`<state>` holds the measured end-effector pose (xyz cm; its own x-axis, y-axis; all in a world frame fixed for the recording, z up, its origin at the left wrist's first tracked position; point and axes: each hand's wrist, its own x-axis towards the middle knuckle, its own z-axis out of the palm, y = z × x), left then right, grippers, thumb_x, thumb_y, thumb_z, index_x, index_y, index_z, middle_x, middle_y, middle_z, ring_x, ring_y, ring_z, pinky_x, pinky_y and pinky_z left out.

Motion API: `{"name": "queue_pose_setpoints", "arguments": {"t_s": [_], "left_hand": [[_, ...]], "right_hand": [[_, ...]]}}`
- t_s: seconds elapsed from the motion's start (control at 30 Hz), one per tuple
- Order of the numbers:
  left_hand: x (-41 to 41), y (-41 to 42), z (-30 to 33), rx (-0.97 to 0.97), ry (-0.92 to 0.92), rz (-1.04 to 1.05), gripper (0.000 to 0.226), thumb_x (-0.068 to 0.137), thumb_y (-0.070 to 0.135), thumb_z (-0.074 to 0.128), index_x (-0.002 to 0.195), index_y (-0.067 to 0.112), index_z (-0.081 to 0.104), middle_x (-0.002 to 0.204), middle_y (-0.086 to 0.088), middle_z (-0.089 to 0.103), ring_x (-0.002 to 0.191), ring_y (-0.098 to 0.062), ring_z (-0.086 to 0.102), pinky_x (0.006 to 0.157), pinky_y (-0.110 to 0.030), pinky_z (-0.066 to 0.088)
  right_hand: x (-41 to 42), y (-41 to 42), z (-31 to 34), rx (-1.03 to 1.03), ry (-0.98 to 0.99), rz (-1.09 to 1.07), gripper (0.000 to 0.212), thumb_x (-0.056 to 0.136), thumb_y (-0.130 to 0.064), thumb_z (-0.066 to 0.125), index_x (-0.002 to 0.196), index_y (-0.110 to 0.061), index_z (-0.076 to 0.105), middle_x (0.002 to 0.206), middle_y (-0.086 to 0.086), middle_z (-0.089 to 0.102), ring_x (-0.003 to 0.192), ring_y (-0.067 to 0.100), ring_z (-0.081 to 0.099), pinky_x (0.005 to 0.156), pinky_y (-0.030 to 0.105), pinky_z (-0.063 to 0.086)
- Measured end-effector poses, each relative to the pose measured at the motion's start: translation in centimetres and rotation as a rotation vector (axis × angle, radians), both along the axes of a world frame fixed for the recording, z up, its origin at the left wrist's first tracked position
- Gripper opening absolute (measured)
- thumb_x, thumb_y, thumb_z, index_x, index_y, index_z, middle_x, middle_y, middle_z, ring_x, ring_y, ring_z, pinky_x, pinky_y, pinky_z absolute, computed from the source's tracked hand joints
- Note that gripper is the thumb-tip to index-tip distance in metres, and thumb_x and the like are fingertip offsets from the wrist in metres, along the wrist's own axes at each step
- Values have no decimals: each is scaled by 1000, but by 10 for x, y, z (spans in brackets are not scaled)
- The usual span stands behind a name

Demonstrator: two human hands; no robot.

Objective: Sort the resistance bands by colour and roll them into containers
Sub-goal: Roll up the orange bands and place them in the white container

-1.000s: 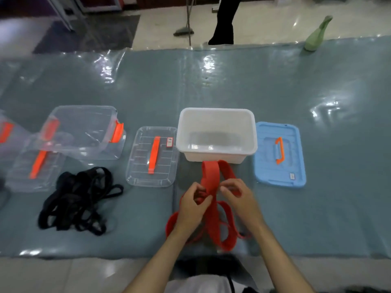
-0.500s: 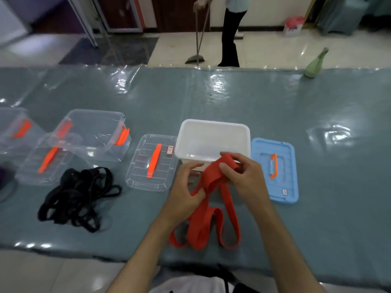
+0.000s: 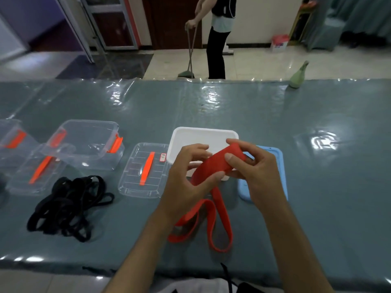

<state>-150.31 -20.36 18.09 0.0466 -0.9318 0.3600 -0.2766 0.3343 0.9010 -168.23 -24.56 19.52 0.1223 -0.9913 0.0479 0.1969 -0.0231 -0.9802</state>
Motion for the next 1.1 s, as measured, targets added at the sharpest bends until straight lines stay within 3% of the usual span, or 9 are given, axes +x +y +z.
{"name": "queue_pose_setpoints", "arguments": {"t_s": [0.13, 0.27, 0.37, 0.5, 0.7, 0.83, 1.0, 1.1], "left_hand": [[-9, -6, -4, -108, -213, 59, 28, 82, 24, 90, 97, 13, 68, 112, 5, 68, 111, -17, 66, 91, -34, 56], [-5, -3, -9, -174, -463, 9, 30, 84, 32, 87, 103, 16, 71, 116, 5, 71, 107, -18, 67, 92, -36, 56], [-8, 0, -10, -199, -574, 43, 25, 84, 28, 83, 104, 16, 72, 114, 4, 74, 102, -18, 67, 87, -35, 56], [3, 1, -16, -163, -598, 6, 24, 83, 23, 85, 101, 16, 73, 116, 3, 75, 104, -19, 67, 91, -29, 54], [7, -2, -14, -76, -475, -152, 25, 83, 20, 87, 99, 16, 68, 119, 7, 66, 110, -15, 65, 95, -33, 54], [2, -2, -7, -176, -426, -123, 23, 84, 22, 90, 93, 11, 73, 114, 1, 67, 107, -15, 66, 93, -32, 55], [-4, -5, -7, -188, -464, -154, 21, 82, 17, 89, 87, 10, 70, 111, 1, 69, 102, -16, 68, 87, -35, 57], [-5, -4, -7, -205, -400, -139, 24, 78, 11, 92, 87, 7, 70, 111, -1, 72, 104, -15, 69, 91, -31, 57]], "right_hand": [[6, 10, -10, 42, -50, -42, 32, 89, 5, 72, 115, -14, 74, 90, 4, 76, 88, 30, 76, 74, 39, 66], [4, 16, -19, 213, -217, -100, 32, 87, 5, 71, 117, -8, 70, 95, 5, 73, 84, 18, 74, 64, 32, 64], [-1, 18, -22, 281, -244, -74, 32, 82, -11, 76, 114, -11, 72, 101, 6, 75, 90, 18, 75, 76, 37, 64], [-11, 16, -26, 216, 7, -65, 22, 86, -5, 77, 105, -17, 79, 97, 6, 79, 93, 22, 75, 83, 35, 64], [-9, 28, -24, 286, -214, -115, 35, 71, -10, 82, 105, -9, 72, 87, 14, 76, 81, 24, 77, 70, 32, 64], [-15, 29, -18, 225, -171, -135, 28, 70, -11, 83, 96, -10, 71, 85, 7, 77, 83, 21, 77, 74, 35, 64], [-18, 35, -19, 182, -111, -118, 26, 70, -13, 83, 92, -10, 69, 88, 14, 79, 83, 26, 78, 72, 36, 63], [-19, 33, -22, 284, -195, -77, 32, 67, -16, 83, 92, -12, 65, 82, 13, 77, 74, 23, 77, 69, 31, 63]]}}
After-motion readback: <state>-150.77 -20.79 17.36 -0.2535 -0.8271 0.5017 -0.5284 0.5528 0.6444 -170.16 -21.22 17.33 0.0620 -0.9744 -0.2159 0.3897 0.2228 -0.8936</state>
